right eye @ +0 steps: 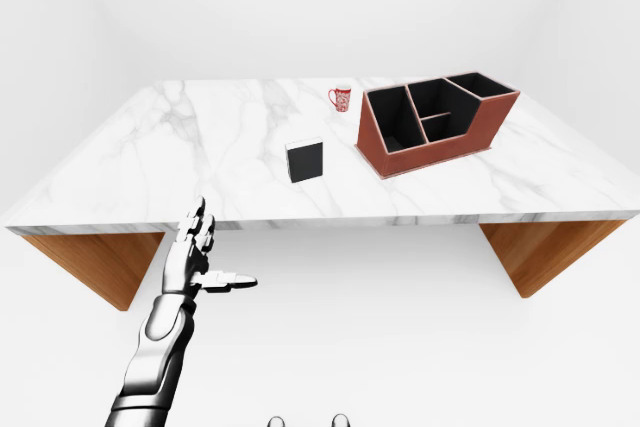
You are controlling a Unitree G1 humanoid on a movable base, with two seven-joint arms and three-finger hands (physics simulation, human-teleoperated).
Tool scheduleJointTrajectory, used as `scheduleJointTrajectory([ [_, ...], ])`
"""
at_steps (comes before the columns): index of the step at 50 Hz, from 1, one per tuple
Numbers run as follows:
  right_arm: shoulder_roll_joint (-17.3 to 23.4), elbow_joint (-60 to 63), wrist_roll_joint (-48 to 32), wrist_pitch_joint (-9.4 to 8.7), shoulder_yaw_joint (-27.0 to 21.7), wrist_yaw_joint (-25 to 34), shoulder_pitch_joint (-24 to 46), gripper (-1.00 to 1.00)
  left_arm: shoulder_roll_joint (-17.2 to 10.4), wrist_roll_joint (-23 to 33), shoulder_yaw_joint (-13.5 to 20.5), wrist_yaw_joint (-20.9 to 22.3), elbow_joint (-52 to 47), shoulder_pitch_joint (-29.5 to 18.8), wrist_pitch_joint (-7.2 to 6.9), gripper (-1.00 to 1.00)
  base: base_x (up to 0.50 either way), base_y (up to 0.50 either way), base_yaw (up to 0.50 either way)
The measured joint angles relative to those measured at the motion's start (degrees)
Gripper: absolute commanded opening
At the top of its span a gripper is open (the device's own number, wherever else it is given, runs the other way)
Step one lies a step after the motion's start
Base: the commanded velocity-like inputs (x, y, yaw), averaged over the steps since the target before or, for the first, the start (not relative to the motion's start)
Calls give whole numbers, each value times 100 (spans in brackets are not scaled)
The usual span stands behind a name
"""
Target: Pick up the book and place it in the left compartment of the caddy.
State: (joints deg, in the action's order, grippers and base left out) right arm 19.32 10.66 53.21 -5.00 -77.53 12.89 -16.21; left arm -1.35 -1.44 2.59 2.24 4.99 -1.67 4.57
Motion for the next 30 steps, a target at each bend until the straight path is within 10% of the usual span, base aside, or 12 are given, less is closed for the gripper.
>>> scheduleJointTrajectory([
  [30,9,20,309,0,-144,25,-92,100,-2,13,4,6,2,27,43,100,0,0,0],
])
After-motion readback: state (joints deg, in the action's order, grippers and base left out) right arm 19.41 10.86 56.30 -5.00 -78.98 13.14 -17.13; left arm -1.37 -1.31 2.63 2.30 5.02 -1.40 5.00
